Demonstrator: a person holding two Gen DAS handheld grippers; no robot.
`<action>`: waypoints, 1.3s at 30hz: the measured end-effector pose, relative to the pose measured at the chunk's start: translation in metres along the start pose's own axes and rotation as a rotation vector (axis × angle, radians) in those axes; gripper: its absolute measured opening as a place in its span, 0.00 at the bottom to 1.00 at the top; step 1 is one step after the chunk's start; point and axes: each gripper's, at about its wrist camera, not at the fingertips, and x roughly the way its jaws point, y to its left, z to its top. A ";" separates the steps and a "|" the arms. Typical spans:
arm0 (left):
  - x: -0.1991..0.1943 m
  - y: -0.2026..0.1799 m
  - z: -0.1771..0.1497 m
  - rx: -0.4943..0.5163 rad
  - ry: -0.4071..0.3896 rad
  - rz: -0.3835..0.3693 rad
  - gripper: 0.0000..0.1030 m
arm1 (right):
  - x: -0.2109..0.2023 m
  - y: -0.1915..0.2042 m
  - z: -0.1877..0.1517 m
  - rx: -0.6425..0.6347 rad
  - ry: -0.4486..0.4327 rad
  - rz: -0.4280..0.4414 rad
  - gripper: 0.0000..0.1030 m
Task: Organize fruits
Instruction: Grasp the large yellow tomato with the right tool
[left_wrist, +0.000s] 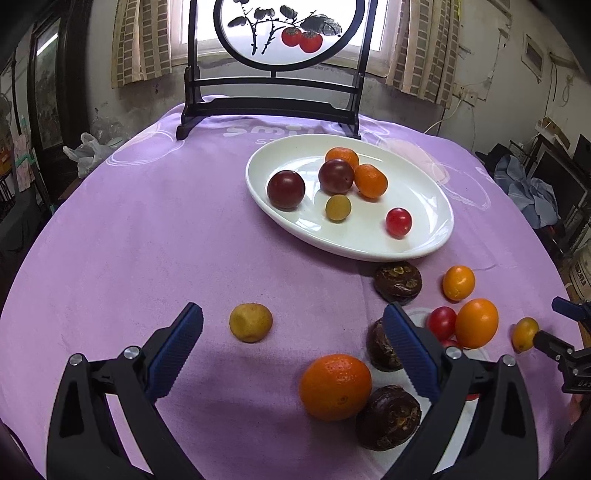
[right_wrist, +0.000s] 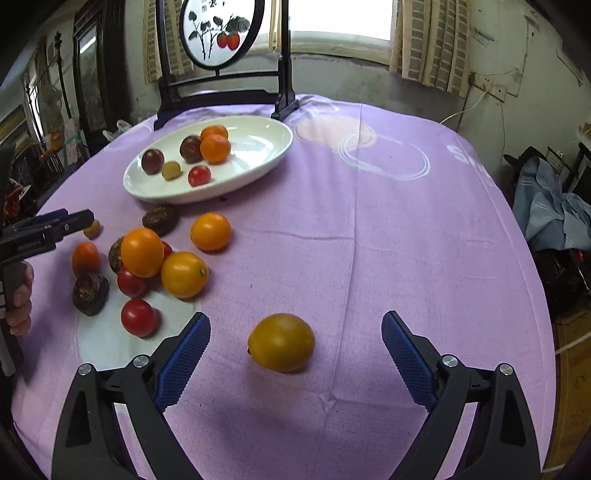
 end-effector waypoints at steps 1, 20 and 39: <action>0.001 0.000 0.000 0.001 0.007 -0.006 0.93 | 0.003 0.002 -0.001 -0.003 0.011 -0.003 0.92; 0.005 0.004 -0.001 -0.010 0.038 0.009 0.93 | 0.023 0.021 -0.008 -0.027 0.056 0.016 0.42; -0.011 0.022 0.007 0.041 -0.059 0.137 0.93 | 0.029 0.028 -0.010 -0.060 0.069 -0.008 0.49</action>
